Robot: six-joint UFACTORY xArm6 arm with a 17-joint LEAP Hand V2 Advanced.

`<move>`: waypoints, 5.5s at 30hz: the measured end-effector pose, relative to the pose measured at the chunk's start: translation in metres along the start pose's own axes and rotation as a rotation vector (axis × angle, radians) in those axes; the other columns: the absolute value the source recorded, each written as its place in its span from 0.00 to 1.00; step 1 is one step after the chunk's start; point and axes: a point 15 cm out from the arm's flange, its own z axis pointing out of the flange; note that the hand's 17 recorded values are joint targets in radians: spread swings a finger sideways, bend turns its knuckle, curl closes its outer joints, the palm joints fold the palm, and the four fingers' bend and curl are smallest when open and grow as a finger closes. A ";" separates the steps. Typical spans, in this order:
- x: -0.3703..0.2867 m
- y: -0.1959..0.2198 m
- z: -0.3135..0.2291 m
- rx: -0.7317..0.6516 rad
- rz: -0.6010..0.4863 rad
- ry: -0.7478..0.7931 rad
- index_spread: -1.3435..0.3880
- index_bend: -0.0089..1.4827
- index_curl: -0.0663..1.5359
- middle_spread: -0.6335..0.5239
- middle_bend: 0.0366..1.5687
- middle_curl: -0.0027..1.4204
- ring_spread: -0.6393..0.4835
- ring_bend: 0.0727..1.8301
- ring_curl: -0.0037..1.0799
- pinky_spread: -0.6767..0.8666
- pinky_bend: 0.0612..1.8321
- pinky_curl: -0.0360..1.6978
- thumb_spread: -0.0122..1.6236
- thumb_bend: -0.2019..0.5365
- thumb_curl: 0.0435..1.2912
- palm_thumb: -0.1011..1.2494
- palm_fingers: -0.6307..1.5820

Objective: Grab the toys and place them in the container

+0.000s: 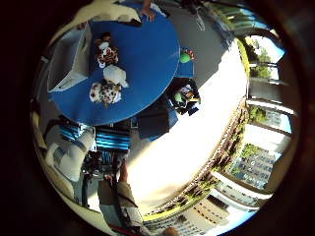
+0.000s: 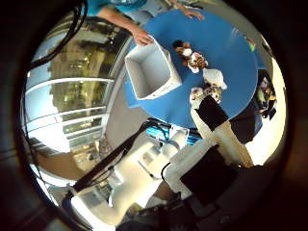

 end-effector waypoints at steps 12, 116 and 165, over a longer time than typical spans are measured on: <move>0.014 -0.025 0.028 -0.062 0.003 -0.005 0.63 0.13 0.24 0.57 0.08 0.21 0.82 0.14 0.30 0.73 0.31 0.13 0.76 0.24 0.29 0.60 0.36; -0.303 -0.212 0.071 0.061 -0.360 -0.127 0.27 0.57 0.42 0.43 0.73 0.65 0.55 0.76 0.75 0.54 0.79 0.49 0.73 0.23 0.52 0.64 0.53; -0.017 -0.053 0.220 -0.128 -0.053 0.072 0.72 0.13 0.22 0.63 0.09 0.24 0.82 0.18 0.29 0.72 0.28 0.17 0.71 0.24 0.30 0.56 0.32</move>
